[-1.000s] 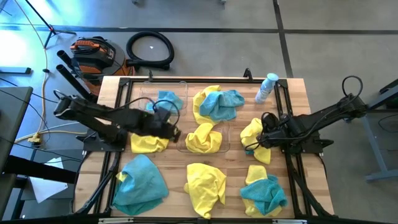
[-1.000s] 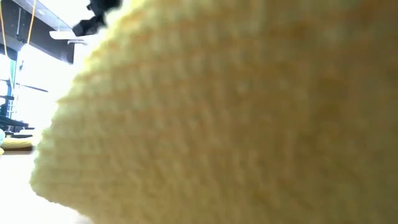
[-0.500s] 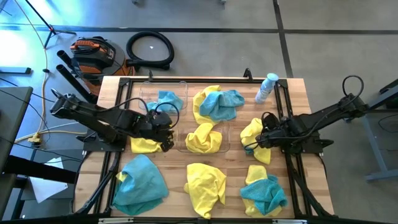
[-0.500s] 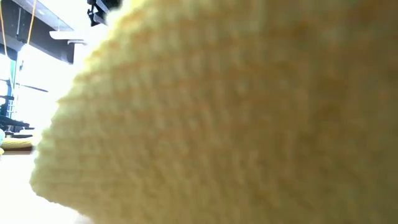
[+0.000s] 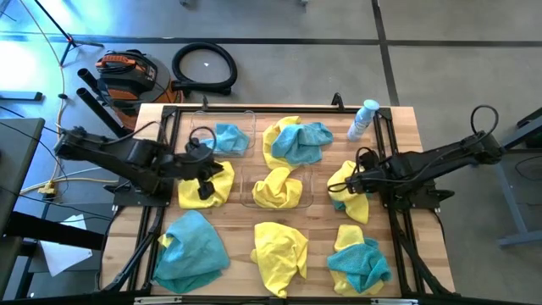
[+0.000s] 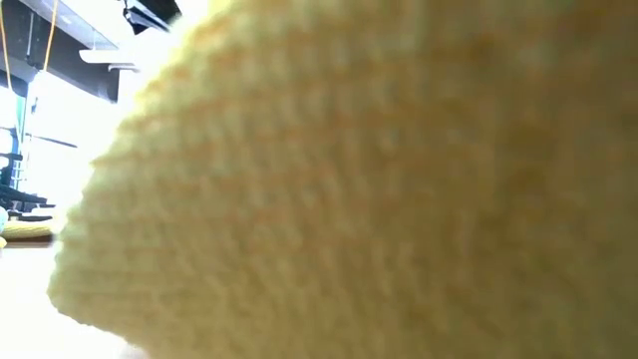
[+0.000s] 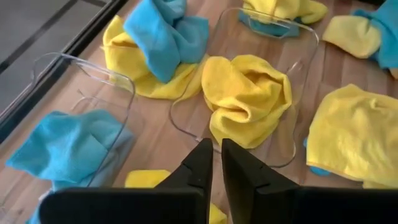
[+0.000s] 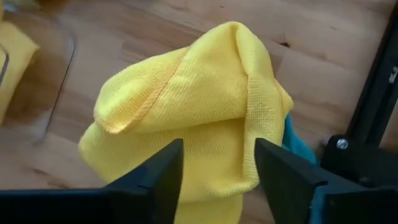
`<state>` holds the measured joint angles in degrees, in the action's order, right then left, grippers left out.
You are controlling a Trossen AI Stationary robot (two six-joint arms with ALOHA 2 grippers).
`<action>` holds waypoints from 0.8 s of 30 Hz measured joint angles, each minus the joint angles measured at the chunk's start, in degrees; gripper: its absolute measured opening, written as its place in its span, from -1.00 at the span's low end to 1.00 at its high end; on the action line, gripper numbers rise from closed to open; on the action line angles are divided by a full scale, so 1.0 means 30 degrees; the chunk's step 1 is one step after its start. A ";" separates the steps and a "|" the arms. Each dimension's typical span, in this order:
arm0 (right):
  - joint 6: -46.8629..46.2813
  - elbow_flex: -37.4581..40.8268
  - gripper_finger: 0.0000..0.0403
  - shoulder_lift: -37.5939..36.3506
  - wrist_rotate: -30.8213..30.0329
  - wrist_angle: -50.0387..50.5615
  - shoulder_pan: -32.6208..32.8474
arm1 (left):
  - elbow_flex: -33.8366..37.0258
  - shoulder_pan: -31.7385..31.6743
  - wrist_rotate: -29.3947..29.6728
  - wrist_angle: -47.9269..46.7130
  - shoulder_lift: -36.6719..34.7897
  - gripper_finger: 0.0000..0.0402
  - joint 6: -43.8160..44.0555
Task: Sort microfiber towel by color & place in baskets
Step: Put the yellow towel into the bottom transparent bin
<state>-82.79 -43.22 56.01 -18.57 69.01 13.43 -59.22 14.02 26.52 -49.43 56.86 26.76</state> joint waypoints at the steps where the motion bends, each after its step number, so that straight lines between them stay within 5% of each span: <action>1: -0.0467 0.0000 0.02 0.0170 0.0030 -0.0014 0.0000 | 0.0274 -0.0007 0.0000 0.0017 -0.0401 -0.91 -0.0004; 17: -0.1315 0.0000 0.12 0.6511 0.1110 -0.4107 0.0284 | 0.5069 -0.0007 -0.0976 0.2913 -0.4881 -1.00 -0.0503; 20: -0.1429 0.0000 -0.05 0.7215 0.1651 -0.4433 0.0284 | 0.5120 -0.0007 -0.1309 0.2841 -0.5140 -1.00 -0.0519; 24: -0.1628 0.0000 -0.54 0.7331 0.1770 -0.4538 0.0284 | 0.5121 0.0001 -0.1319 0.2849 -0.5409 -1.00 -0.1205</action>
<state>-87.68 -43.22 78.00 -13.26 55.40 14.28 -43.86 14.02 22.57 -40.88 40.63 23.15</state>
